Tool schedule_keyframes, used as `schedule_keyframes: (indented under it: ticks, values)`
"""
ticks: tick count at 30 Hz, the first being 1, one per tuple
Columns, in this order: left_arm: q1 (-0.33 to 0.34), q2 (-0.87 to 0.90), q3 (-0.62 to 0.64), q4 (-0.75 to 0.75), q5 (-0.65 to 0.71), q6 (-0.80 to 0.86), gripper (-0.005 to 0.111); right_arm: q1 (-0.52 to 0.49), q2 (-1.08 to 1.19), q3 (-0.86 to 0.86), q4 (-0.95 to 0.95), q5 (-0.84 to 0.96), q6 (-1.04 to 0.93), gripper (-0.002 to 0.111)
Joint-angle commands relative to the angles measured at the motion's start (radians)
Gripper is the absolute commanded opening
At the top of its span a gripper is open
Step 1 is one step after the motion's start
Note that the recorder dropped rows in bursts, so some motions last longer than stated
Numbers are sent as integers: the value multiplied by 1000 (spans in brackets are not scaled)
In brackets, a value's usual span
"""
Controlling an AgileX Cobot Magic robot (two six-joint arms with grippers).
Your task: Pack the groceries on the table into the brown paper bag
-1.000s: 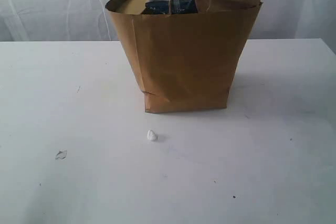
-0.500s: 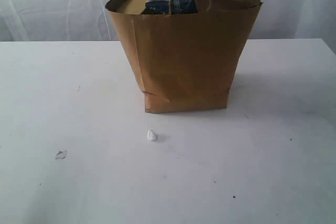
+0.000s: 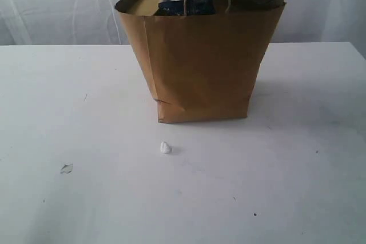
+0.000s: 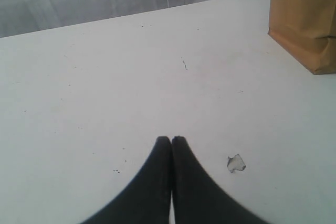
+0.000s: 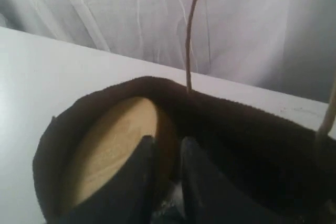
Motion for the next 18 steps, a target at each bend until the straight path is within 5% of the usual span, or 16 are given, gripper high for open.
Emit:
schedule_keyframes:
  ticks: [1,8,13,18]
  values:
    - [-8,-8,7,0,-4,0,0,-6,-4,-1,1,58,5,22]
    - [-8,-8,7,0,-4,0,0,-6,-123,-1,-38,134,-83,22]
    - [-8,-8,7,0,-4,0,0,-6,-274,-1,-225,502,-91,21]
    - [-8,-8,7,0,-4,0,0,-6,-363,2,-408,824,-56,0]
